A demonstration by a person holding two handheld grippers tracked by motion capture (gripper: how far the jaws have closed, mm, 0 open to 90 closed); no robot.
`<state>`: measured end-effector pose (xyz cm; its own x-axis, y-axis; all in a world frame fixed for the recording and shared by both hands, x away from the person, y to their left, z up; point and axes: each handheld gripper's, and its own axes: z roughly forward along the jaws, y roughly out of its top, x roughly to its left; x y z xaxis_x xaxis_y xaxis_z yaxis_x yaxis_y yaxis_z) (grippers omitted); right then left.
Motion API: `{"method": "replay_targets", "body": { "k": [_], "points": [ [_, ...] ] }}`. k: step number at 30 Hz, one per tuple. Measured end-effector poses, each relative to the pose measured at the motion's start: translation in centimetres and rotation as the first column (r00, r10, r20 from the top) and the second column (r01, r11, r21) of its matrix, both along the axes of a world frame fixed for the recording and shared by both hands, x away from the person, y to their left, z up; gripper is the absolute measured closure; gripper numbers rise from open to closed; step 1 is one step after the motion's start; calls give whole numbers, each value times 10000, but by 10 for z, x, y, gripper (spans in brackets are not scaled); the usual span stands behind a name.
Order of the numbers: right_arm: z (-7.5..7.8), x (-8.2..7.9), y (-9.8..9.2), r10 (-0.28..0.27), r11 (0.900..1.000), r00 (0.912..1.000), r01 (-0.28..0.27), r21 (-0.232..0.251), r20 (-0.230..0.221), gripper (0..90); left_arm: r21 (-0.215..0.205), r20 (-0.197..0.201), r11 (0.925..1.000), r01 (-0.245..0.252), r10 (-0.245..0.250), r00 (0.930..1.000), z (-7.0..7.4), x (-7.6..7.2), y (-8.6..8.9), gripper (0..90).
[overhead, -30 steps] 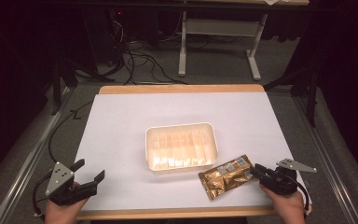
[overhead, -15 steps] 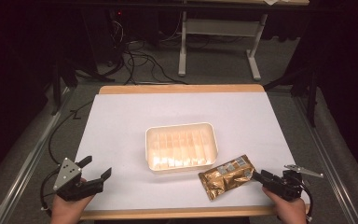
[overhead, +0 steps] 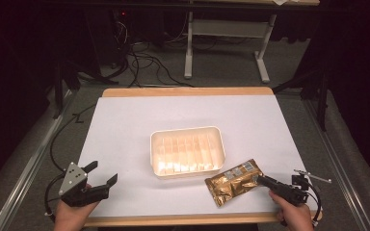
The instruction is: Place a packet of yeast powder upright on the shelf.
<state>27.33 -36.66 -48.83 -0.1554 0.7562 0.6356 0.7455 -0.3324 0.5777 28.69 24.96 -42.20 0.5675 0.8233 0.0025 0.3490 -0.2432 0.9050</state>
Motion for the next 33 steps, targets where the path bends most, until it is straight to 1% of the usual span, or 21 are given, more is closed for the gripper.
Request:
{"method": "replay_targets", "body": {
  "k": [2,7,9,10,12,13,14,15,16,18,20,21,22,23,24,25,26,27,28,30,33],
  "points": [
    [0,1,1,7,10000,10000,-7,-68,0,520,-3,-19,10000,-7,7,10000,0,0,0,179],
    [0,5,2,-56,9997,10000,54,-256,-80,620,53,-45,10000,0,0,10000,-1,-1,1,179],
    [-1,7,2,-49,9994,10000,46,-345,-68,649,30,-56,10000,1,-1,10000,-1,-1,1,179],
    [-1,7,2,-69,9993,9999,64,-362,-136,662,40,-52,10000,-6,7,10000,-1,-1,1,180],
    [0,9,3,-77,9985,9999,69,-543,-144,701,71,-70,10000,10,-10,10000,-1,-1,1,179],
    [0,9,4,-16,9978,9999,8,-666,-122,757,75,-81,10000,17,-17,10000,-1,-1,1,180],
    [1,10,6,-24,9966,10000,18,-827,-70,795,72,-72,10000,12,-11,10000,-1,-1,1,180],
    [3,10,7,12,9943,10000,-7,-1062,44,861,74,-67,10000,13,-13,10000,-1,-2,1,180],
    [3,10,7,12,9943,10000,-7,-1062,44,861,87,-72,10000,21,-20,10000,-1,-2,1,180],
    [5,9,8,22,9940,9998,-2,-1093,183,890,101,-50,9999,18,-18,10000,-1,-2,1,180],
    [9,7,7,103,9930,9985,-39,-1178,531,900,105,-50,9999,16,-16,10000,-1,-2,1,180],
    [9,7,7,103,9930,9985,-39,-1178,531,900,95,-49,10000,12,-11,10000,-1,-2,1,180],
    [12,5,7,62,9931,9973,25,-1171,736,900,78,-39,10000,6,-6,10000,-1,-2,1,180],
    [12,5,7,62,9931,9973,25,-1171,736,900,81,-34,10000,7,-7,10000,-1,-2,1,180],
    [15,3,6,41,9925,9955,76,-1224,950,900,83,-30,10000,6,-6,10000,-1,-3,1,180],
    [15,3,6,41,9925,9955,76,-1224,950,900,99,-24,9999,11,-11,10000,-1,-3,1,180],
    [18,1,4,22,9915,9914,149,-1291,1309,900,107,-15,9999,1,-1,10000,0,-3,1,180],
    [18,1,4,22,9915,9914,149,-1291,1309,900,98,-8,10000,-5,5,10000,0,-3,1,180],
    [20,0,4,-13,9915,9891,205,-1287,1475,900,84,-8,10000,-16,16,10000,0,-3,2,181],
    [24,-3,3,-71,9893,9848,323,-1426,1736,900,58,-22,10000,-32,32,10000,0,-3,2,180],
    [32,-7,4,-80,9862,9755,441,-1598,2199,900,-57,69,10000,-43,43,10000,0,-3,3,180]
  ]
}}
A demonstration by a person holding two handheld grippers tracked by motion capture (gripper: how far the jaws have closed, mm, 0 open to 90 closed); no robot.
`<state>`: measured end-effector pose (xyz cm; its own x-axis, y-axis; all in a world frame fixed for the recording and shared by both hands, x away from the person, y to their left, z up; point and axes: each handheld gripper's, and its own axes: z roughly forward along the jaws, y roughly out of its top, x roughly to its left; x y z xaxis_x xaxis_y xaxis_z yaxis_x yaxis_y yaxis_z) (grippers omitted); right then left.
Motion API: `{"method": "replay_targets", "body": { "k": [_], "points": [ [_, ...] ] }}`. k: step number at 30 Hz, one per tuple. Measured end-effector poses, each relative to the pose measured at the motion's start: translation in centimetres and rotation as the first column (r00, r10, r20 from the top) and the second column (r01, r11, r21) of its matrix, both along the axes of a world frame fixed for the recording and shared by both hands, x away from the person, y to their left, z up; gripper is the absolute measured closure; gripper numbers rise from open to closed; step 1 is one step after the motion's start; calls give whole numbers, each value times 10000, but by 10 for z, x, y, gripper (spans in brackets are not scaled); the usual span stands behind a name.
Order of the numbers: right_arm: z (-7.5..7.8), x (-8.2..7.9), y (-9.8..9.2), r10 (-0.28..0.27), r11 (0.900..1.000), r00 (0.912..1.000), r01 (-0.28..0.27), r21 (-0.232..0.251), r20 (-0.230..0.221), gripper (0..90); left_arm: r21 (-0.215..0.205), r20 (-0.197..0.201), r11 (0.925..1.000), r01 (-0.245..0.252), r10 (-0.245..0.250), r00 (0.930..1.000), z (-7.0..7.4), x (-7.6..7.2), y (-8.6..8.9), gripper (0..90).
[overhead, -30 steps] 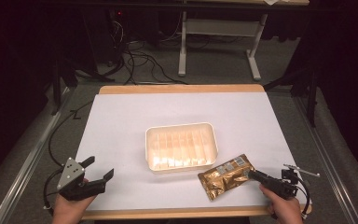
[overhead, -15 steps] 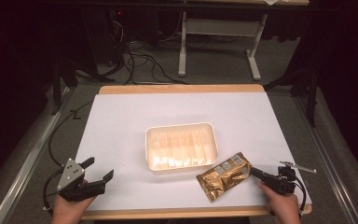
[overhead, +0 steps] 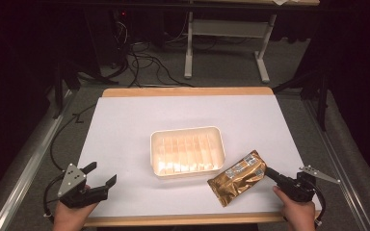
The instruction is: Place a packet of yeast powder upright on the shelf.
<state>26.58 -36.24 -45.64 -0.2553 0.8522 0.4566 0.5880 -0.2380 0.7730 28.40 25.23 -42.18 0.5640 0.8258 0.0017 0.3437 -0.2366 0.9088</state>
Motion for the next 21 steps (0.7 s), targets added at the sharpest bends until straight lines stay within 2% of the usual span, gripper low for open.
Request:
{"method": "replay_targets", "body": {
  "k": [2,5,10,12,13,18,21],
  "points": [
    [6,-3,1,-47,9998,9992,55,-180,400,900,-12,17,10000,-17,17,10000,0,0,0,180],
    [10,-6,1,-123,9998,9973,136,-172,718,900,-21,-10,10000,-19,19,10000,0,0,1,180],
    [18,-11,-1,-268,9993,9925,296,-214,1192,900,-85,216,10000,-47,49,9998,2,-2,0,174],
    [25,-15,-2,-310,9985,9877,375,-395,1533,900,-64,222,9999,-103,104,9997,2,-2,1,169],
    [25,-15,-2,-310,9985,9877,375,-395,1533,900,-63,207,9999,-94,96,9997,2,-1,1,169],
    [38,-22,3,-257,9957,9728,456,-813,2302,900,-175,78,9997,-196,197,9998,1,0,3,167],
    [41,-23,4,-237,9946,9687,478,-918,2470,900,-137,113,9997,-197,198,9997,2,-1,2,166]
  ]
}}
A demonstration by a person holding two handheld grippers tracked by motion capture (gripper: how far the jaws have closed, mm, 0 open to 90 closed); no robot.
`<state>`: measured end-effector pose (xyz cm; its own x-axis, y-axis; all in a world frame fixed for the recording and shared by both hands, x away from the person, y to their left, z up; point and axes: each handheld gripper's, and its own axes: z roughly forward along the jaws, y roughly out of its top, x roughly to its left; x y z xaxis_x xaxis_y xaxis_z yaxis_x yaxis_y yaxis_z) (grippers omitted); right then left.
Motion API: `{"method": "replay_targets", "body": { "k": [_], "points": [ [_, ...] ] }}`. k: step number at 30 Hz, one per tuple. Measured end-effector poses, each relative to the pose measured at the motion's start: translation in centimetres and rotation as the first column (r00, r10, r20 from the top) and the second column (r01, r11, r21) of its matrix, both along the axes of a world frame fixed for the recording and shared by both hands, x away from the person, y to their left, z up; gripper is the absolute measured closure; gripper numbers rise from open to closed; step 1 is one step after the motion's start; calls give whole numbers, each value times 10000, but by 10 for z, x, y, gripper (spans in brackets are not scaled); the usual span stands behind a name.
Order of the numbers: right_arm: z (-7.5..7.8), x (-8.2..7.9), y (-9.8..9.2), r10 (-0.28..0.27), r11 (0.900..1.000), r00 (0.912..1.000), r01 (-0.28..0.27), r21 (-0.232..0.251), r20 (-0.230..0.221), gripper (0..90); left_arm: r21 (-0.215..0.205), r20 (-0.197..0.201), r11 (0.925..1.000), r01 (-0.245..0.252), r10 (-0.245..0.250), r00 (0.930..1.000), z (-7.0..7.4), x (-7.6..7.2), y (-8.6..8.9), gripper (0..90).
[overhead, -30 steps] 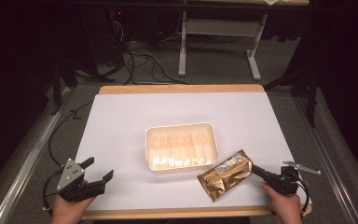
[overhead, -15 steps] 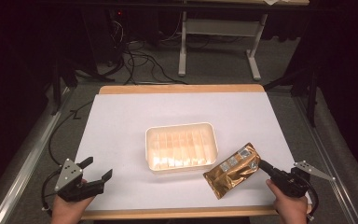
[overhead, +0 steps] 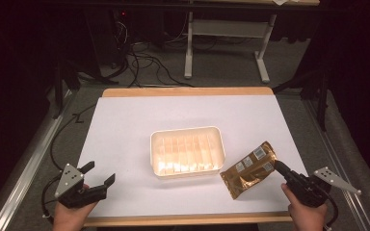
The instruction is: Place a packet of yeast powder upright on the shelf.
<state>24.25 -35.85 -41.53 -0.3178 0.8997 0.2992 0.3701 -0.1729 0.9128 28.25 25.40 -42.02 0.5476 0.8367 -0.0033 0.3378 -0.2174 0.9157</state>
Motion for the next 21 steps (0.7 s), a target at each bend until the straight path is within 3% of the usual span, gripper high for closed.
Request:
{"method": "replay_targets", "body": {
  "k": [5,16,21],
  "points": [
    [8,-3,2,-50,9998,9993,58,-196,370,900,37,-92,10000,34,-33,10000,-1,1,0,147],
    [31,-7,9,-115,9930,9908,272,-1152,1347,900,4,-42,9999,-111,111,9999,-1,2,1,145],
    [37,-6,12,-69,9917,9872,273,-1259,1594,900,17,-11,9998,-193,193,9998,-2,-1,5,145]
  ]
}}
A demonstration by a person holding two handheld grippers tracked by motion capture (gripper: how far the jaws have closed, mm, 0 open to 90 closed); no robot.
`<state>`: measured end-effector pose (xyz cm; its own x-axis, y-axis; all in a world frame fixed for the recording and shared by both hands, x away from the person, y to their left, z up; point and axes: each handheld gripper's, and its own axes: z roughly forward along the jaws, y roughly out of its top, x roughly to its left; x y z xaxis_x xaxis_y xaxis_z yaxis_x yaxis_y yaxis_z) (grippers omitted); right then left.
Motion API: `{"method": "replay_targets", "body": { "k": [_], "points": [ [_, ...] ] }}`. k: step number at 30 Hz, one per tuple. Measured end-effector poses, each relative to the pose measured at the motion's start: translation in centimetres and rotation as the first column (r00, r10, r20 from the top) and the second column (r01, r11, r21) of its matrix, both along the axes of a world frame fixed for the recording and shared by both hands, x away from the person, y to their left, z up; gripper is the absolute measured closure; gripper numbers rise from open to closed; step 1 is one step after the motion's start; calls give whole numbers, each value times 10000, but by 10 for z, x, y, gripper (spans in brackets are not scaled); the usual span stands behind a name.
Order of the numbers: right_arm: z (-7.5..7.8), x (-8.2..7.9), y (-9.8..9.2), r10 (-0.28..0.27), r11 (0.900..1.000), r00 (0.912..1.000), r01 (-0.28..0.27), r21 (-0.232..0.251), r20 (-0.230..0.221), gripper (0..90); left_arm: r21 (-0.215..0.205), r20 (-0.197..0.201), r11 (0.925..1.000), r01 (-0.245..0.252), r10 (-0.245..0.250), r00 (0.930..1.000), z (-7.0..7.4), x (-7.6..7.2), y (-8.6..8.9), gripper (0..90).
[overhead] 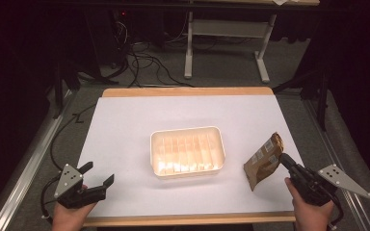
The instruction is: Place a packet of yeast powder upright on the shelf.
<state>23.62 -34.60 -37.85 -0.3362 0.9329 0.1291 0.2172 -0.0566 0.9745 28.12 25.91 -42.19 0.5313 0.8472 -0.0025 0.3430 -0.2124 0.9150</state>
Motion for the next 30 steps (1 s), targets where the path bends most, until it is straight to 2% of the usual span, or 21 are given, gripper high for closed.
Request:
{"method": "replay_targets", "body": {
  "k": [1,4,9,17,20,25,30],
  "points": [
    [4,0,2,-32,9999,9999,34,-140,168,900,-79,36,9999,-62,62,10000,1,-2,2,146],
    [7,0,3,-80,9995,9996,88,-293,283,900,-135,94,9997,-202,203,9997,2,-5,6,147],
    [13,4,6,-97,9983,9981,132,-570,614,900,-89,54,9993,-365,366,9993,0,-10,12,148],
    [18,12,10,65,9994,9970,-39,-335,774,900,-320,88,9970,-698,701,9975,3,-17,21,149],
    [22,15,11,152,9996,9966,-133,-244,813,900,-452,43,9964,-717,720,9974,3,-17,21,149],
    [31,18,13,292,9996,9945,-285,-88,1001,900,-422,15,9971,-627,628,9980,2,-17,20,150],
    [40,20,19,334,9994,9931,-339,33,1123,900,-576,-205,9967,-580,569,9982,-2,-13,20,151]
  ]
}}
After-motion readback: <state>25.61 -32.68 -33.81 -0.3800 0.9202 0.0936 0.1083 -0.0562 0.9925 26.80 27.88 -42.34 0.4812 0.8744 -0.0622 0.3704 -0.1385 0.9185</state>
